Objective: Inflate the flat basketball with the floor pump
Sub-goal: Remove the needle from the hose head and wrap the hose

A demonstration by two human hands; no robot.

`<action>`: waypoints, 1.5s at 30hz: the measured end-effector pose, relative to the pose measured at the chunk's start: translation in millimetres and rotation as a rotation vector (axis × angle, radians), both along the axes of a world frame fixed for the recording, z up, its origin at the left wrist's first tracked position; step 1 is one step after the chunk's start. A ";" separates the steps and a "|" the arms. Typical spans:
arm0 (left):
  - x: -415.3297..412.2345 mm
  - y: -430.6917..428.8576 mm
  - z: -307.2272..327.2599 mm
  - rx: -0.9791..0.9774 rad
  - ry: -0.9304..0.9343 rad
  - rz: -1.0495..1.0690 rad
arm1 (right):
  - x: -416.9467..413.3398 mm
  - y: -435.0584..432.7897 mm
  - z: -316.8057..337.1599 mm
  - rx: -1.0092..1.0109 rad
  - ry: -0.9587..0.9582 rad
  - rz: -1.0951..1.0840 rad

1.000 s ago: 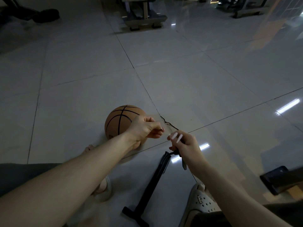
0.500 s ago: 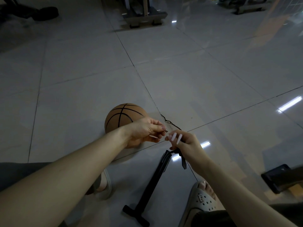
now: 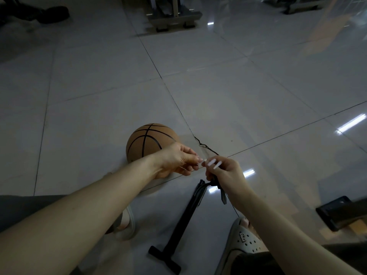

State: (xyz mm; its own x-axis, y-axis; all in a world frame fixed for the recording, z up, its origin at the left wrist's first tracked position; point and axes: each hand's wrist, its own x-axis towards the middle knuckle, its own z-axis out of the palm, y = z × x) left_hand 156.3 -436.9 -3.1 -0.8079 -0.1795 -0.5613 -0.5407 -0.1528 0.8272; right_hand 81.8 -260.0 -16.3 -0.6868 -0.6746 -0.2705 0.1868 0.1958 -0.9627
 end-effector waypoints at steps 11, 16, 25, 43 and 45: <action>3.8 12.1 9.2 -0.241 -0.077 -0.302 | -1.3 1.1 1.4 0.089 0.102 -0.031; 4.4 13.7 9.9 -0.228 -0.048 -0.295 | 1.0 0.2 5.7 0.101 0.143 0.008; 4.4 12.9 8.3 -0.216 -0.040 -0.275 | 0.0 1.2 5.6 0.093 0.142 0.008; 3.3 9.8 11.2 -0.215 -0.063 -0.298 | 2.2 1.6 7.8 0.118 0.161 0.018; 3.5 9.9 11.0 -0.213 -0.065 -0.304 | 1.9 1.5 5.9 0.131 0.172 0.019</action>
State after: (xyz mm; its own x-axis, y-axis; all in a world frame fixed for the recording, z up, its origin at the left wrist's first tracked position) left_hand 159.8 -427.0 8.0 -0.8064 -0.0552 -0.5888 -0.5871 0.1940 0.7859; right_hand 83.8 -258.5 -10.4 -0.7179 -0.6547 -0.2365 0.0173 0.3229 -0.9463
